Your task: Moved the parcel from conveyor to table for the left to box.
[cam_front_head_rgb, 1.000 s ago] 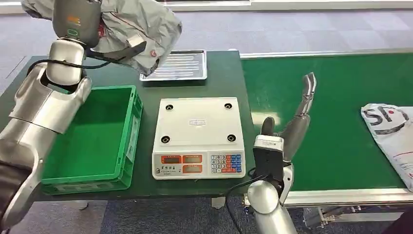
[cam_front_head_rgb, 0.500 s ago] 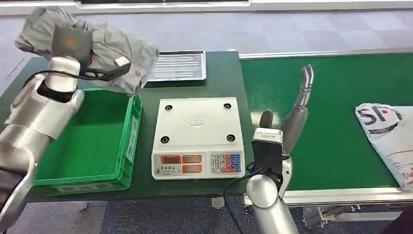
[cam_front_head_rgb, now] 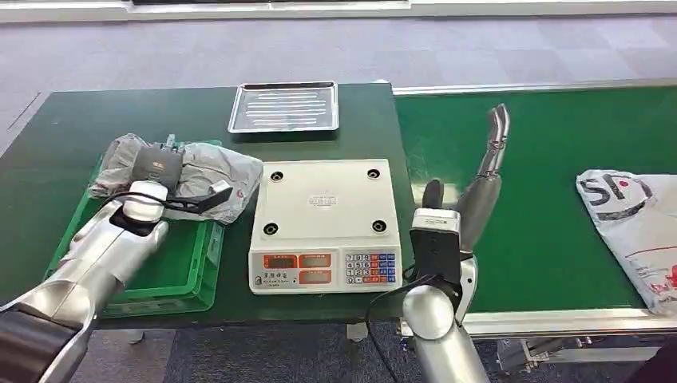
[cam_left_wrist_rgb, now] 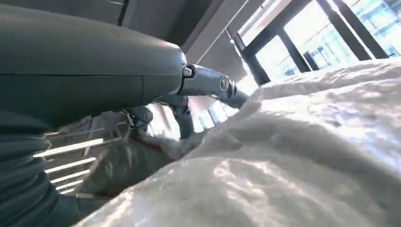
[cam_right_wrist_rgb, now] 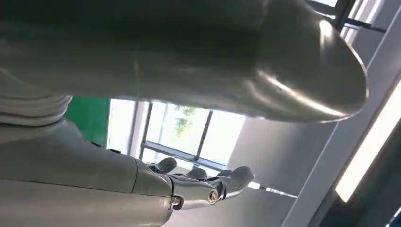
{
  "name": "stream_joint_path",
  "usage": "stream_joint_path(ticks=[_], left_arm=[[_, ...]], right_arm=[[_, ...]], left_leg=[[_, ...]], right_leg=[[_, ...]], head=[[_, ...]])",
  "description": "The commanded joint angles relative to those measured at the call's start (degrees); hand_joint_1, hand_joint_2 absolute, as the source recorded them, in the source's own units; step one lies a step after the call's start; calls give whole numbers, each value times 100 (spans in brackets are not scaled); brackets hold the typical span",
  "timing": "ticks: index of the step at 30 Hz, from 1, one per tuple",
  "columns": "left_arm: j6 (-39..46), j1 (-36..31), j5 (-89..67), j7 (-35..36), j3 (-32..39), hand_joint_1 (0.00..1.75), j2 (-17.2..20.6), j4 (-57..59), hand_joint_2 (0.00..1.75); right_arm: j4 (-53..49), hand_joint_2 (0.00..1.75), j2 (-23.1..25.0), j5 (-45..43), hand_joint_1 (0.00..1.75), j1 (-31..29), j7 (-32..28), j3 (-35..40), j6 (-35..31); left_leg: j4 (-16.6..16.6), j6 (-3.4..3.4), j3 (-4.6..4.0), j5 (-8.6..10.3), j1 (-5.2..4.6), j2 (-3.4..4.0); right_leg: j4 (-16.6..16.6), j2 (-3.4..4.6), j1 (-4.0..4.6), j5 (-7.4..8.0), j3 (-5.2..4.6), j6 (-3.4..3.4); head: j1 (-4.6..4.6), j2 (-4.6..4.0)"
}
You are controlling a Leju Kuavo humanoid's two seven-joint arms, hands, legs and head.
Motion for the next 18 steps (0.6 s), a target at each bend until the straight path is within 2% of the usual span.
stream_joint_path(ticks=[1, 2, 6, 7, 8, 9, 10, 11, 12, 13, 14, 15, 16, 18], left_arm=[[1193, -391, -22, 161, 853, 0, -287, -35, 0], [1481, -502, 23, 173, 999, 0, -324, -169, 0], [1242, -557, -66, 130, 1110, 0, -351, -341, 0], [2226, -493, -53, 238, 1331, 0, -353, -623, 0], [2591, -556, -214, 422, 1414, 0, -340, -748, 0], [3163, -552, -244, 462, 1746, 0, -302, -1384, 0], [3261, -551, -244, 542, 1713, 0, -250, -1583, 0], [3088, -402, -244, 489, 1982, 0, -180, -2523, 0], [3545, 54, 55, 8, 2865, 0, -405, -4477, 0], [3545, 204, 863, -1030, 3632, 0, -866, -5812, 0], [3545, 220, 1583, -1692, 3916, 0, -1145, -6279, 0], [3545, 311, 3583, -2969, 4213, 0, -1646, -6900, 0], [3021, 578, 5318, -3317, 3893, 0, -1663, -7603, 0], [2524, 1275, 6837, -3383, 3508, 0, -1712, -8760, 0]], right_arm=[[18, 0, -243, 83, 0, 179, 118, -151, -129], [-10, 0, -251, 102, 0, 221, 136, -178, -129], [-54, 0, -242, 111, 0, 260, 136, -199, -129], [-69, 0, -236, 172, 0, 286, 179, -214, -129], [-75, 0, -242, 176, 0, 304, 184, -205, -129], [-76, 0, -254, 202, 0, 327, 211, -173, -129], [-74, 0, -257, 207, 0, 330, 217, -163, -129], [-56, 0, -252, 240, 0, 338, 244, -144, -129], [-99, 0, -129, 246, 0, 380, 254, -183, -129], [-132, 0, -81, 287, 0, 403, 232, -172, -129], [-131, 0, -83, 300, 0, 410, 233, -148, -129], [-78, 0, -125, 301, 0, 401, 241, -123, -129], [-7, 0, -128, 234, 0, 372, 198, -159, -129], [143, 0, -178, 123, 0, 300, 141, -216, -129]], left_leg=[[0, 3, -1, 2, 6, -9], [1, 4, -3, 4, 8, -16], [8, 0, -14, 8, 11, -22], [3, -1, -6, 7, 7, -16], [0, 2, -1, 6, 6, -17], [1, 1, -3, 6, 5, -13], [8, -2, -12, 6, 10, -10], [13, 0, -18, 3, 13, -12], [14, 2, -18, 1, 15, -14], [15, 1, -27, 3, 14, -15], [12, 0, -31, 6, 10, -21], [10, 5, -17, -5, 10, -17], [24, 5, -44, 0, 19, -49], [7, 1, -28, 5, 10, -12]], right_leg=[[-6, -20, 8, 0, 6, 0], [-7, -30, 10, -1, 6, 0], [-3, -32, 11, -2, -5, 0], [-3, -22, 9, -1, 1, 1], [-9, -30, 11, -2, 9, 2], [-6, -26, 9, -1, 6, 1], [-2, -18, 13, 2, -5, 0], [0, -25, 17, -1, -7, 0], [-1, -30, 19, -4, -5, 1], [0, -29, 18, -2, -15, 1], [1, -31, 13, -1, -21, 1], [-3, -39, 16, -12, -3, 3], [1, -66, 24, -12, -17, 4], [-9, -20, 13, 0, -25, 3]], head=[[-2, 0], [-2, 2], [0, 0], [0, 0], [-2, 2], [0, 0], [-2, 0], [0, 0], [0, 0], [-2, 0], [0, 0], [-2, 0], [0, 0], [-2, 0]])
